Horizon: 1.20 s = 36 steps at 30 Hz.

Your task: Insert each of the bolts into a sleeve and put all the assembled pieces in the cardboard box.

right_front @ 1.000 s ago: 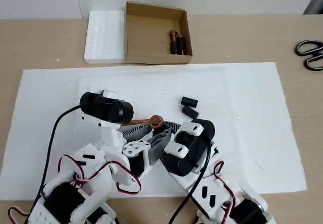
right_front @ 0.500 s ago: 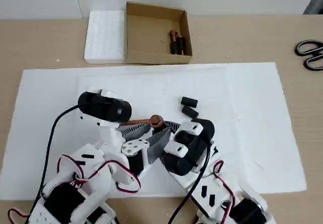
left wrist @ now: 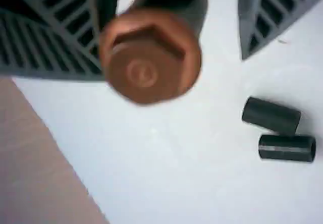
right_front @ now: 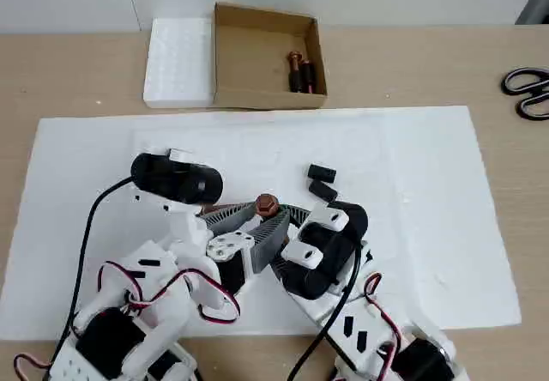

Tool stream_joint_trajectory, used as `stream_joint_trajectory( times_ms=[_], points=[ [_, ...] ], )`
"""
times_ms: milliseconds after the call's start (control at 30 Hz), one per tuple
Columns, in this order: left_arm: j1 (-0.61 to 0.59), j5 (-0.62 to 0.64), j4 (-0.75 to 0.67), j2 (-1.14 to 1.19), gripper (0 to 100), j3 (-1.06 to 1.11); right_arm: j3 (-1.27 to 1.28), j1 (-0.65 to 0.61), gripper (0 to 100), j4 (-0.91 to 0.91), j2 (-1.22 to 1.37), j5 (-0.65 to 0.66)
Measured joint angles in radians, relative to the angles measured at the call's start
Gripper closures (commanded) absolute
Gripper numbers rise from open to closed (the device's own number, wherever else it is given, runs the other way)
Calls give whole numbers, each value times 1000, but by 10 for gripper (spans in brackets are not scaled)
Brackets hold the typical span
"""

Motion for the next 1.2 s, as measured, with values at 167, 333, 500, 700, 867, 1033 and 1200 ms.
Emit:
stream_joint_trajectory(
  times_ms=[167,333,500,700,867,1033,1200],
  points=[
    [-5,5,-11,-2,831,-44,18,-3,995,0,2,0],
    [-32,5,-11,-2,777,-51,26,-3,995,0,2,8],
    [-101,-37,-11,-5,777,-87,40,20,995,0,2,43],
    [-199,-78,-11,-2,779,-97,38,69,995,0,2,44],
    [-293,-78,-11,-2,829,-91,58,110,995,0,2,44],
    [-394,-78,-11,0,999,-11,58,166,995,0,2,9],
    [-470,-78,-11,0,994,57,78,232,995,-2,2,-48]
  ],
)
